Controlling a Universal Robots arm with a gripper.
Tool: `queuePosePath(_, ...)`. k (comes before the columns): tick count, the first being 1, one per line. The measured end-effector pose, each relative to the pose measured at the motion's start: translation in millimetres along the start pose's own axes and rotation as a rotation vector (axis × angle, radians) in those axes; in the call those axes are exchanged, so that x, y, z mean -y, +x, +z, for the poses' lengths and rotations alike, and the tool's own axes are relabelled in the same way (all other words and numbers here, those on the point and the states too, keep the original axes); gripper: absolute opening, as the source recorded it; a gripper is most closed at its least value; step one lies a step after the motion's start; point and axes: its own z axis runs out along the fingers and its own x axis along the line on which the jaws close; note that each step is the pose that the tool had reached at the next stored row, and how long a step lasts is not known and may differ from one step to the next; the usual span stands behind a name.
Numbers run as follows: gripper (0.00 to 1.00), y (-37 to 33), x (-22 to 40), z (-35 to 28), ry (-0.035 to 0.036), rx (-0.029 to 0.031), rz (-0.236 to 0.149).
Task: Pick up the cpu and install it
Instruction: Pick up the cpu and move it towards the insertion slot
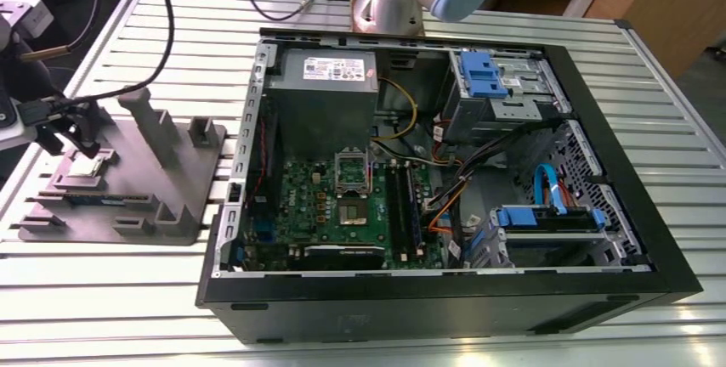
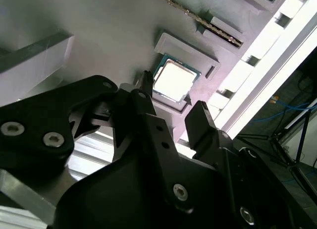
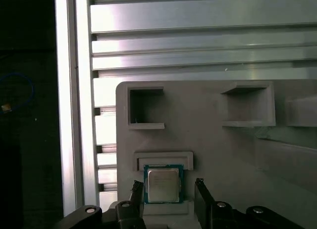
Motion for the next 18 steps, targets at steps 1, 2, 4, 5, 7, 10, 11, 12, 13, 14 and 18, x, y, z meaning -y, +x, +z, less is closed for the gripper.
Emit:
queuePosePath(1, 0.53, 0.1, 0.1, 1.8, 0.0000, -0.0002, 0.000)
queuePosePath(2, 0.53, 0.1, 0.1, 3.6, 0.0000, -0.0005, 0.000)
queuePosePath(4, 0.53, 0.2, 0.3, 7.3, 0.0002, -0.0018, 0.000)
queuePosePath(5, 0.53, 0.2, 0.4, 9.1, 0.0002, -0.0025, 0.000)
queuePosePath(7, 0.53, 0.3, 0.5, 12.8, 0.0003, -0.0038, 0.000)
queuePosePath(10, 0.53, 0.4, 0.8, 18.1, 0.0005, -0.0069, 0.000)
queuePosePath(11, 0.53, 0.4, 0.9, 19.8, 0.0006, -0.0085, 0.000)
queuePosePath(12, 0.53, 0.4, 0.9, 21.1, 0.0007, -0.0101, 0.000)
queuePosePath(13, 0.53, 0.4, 0.9, 21.3, 0.0010, -0.0108, 0.001)
queuePosePath(14, 0.53, 0.4, 0.9, 21.3, 0.0009, -0.0109, 0.001)
queuePosePath(18, 0.53, 0.4, 1.0, 24.0, 0.0007, -0.0113, 0.001)
